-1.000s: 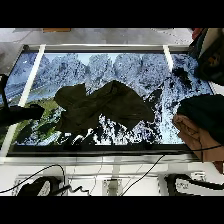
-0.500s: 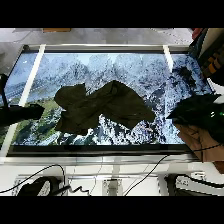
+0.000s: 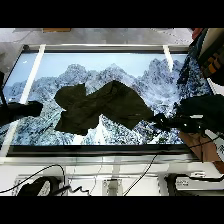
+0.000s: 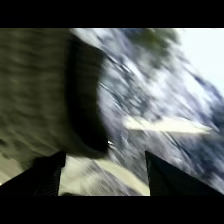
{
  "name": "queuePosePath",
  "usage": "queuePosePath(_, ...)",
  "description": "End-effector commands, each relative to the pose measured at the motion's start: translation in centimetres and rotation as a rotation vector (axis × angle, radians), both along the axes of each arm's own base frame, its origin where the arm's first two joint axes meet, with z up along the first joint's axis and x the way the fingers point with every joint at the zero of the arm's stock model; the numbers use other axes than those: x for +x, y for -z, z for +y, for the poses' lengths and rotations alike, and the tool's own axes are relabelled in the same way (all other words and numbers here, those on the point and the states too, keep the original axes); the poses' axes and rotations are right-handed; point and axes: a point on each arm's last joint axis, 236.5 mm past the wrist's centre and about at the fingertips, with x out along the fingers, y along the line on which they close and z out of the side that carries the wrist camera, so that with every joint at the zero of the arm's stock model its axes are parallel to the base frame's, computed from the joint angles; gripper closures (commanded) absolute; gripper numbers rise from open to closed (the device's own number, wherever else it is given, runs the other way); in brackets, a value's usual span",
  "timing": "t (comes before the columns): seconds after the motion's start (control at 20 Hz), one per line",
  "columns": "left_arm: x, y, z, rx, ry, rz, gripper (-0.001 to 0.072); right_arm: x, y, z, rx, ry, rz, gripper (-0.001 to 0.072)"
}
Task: Fold the clothes and pants, and hang the long-sleeved shirts on hangers.
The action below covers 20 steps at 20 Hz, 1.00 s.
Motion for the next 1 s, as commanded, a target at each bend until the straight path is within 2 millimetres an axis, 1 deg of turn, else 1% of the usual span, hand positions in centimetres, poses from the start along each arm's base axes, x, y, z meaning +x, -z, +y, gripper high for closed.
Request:
queuePosePath(0.0,0.1,-0.2,0.0,0.002,-0.001,-0.009,0.0131,3.1,-0.7,0.7,0.073,0.076,-0.124,0.0209)
queuePosePath(0.05,0.1,-0.2,0.0,0.002,-0.002,-0.009,0.0131,3.6,-1.1,0.7,0.084,0.089,-0.150,0.0214)
queuePosePath(0.1,0.1,-0.2,0.0,0.002,-0.002,-0.009,0.0132,4.0,-1.4,0.7,0.091,0.099,-0.165,0.0239)
queuePosePath(0.15,0.1,-0.2,0.1,0.002,-0.002,-0.009,0.0132,4.2,-1.7,0.7,0.097,0.101,-0.176,0.0296)
queuePosePath(0.25,0.1,-0.2,0.1,0.002,-0.002,-0.009,0.0132,4.0,-2.9,1.7,0.142,0.061,-0.217,0.0305)
queuePosePath(0.35,0.1,-0.2,0.0,0.002,-0.002,-0.009,0.0131,3.8,-4.9,2.8,0.215,0.019,-0.282,0.0305)
queuePosePath(0.45,0.1,-0.2,0.1,0.002,-0.002,-0.009,0.0132,4.5,-6.4,3.0,0.261,0.032,-0.336,0.0305)
queuePosePath(0.5,0.1,-0.2,0.0,0.002,-0.002,-0.009,0.0131,4.9,-6.7,2.8,0.269,0.053,-0.345,0.0307)
queuePosePath(0.55,0.1,-0.2,0.0,0.002,-0.002,-0.009,0.0132,5.2,-6.9,2.7,0.273,0.070,-0.353,0.0342)
queuePosePath(0.65,0.1,-0.2,0.1,0.002,-0.002,-0.009,0.0132,5.6,-7.4,2.6,0.281,0.079,-0.383,0.0340)
queuePosePath(0.7,0.1,-0.2,0.0,0.002,-0.002,-0.009,0.0132,5.8,-7.6,2.5,0.286,0.087,-0.385,0.0321)
queuePosePath(0.75,0.1,-0.2,0.0,0.002,-0.002,-0.009,0.0132,5.9,-7.7,2.4,0.291,0.097,-0.388,0.0242)
queuePosePath(0.8,0.1,-0.2,0.0,0.002,-0.002,-0.009,0.0132,6.2,-7.9,2.3,0.297,0.109,-0.391,0.0210)
queuePosePath(0.9,0.1,-0.2,0.1,0.002,-0.002,-0.009,0.0132,6.9,-8.3,1.9,0.308,0.151,-0.398,0.0212)
queuePosePath(0.95,0.1,-0.2,0.0,0.002,-0.002,-0.009,0.0132,7.2,-8.2,1.6,0.308,0.175,-0.393,0.0227)
